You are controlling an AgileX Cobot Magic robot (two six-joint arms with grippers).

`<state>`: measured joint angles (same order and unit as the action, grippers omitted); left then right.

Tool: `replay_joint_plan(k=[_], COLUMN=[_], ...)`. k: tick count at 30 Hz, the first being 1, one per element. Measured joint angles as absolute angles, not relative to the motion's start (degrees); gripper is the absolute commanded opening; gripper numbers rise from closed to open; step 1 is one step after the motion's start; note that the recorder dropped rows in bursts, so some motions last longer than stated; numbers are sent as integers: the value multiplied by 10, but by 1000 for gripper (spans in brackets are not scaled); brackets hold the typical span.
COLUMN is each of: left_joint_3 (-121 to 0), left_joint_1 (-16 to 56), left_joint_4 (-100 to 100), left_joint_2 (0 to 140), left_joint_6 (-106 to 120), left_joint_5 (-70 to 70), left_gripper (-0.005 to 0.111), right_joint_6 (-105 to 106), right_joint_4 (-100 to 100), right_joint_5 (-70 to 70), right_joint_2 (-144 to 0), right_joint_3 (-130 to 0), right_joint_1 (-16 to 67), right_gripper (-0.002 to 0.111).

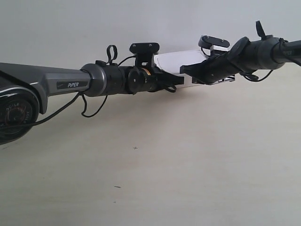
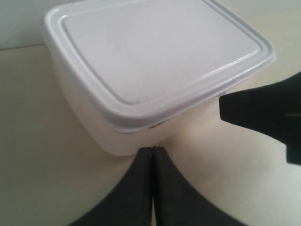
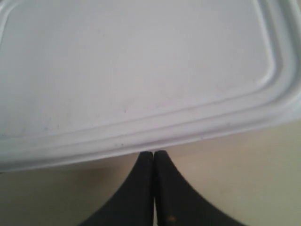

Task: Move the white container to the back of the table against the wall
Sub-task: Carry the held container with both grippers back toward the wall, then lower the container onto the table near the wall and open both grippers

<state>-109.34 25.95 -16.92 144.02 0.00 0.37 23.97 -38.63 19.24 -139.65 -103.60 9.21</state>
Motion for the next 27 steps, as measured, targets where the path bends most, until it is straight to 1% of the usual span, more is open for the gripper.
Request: replay_joint_plan(k=[15, 27], left_joint_3=[-1093, -1093], left_joint_1=[260, 260], left_joint_4=[-180, -182], left_joint_2=[1440, 1440], left_joint_6=[0, 0], left_joint_5=[0, 0], left_gripper=[0, 0], right_joint_6=[241, 241], right_joint_4=[-411, -391], right_joint_5=[227, 222], right_joint_2=[-1449, -1455], right_joint_3=[-1117, -1122], right_joint_1=[104, 111], right_gripper=[0, 0])
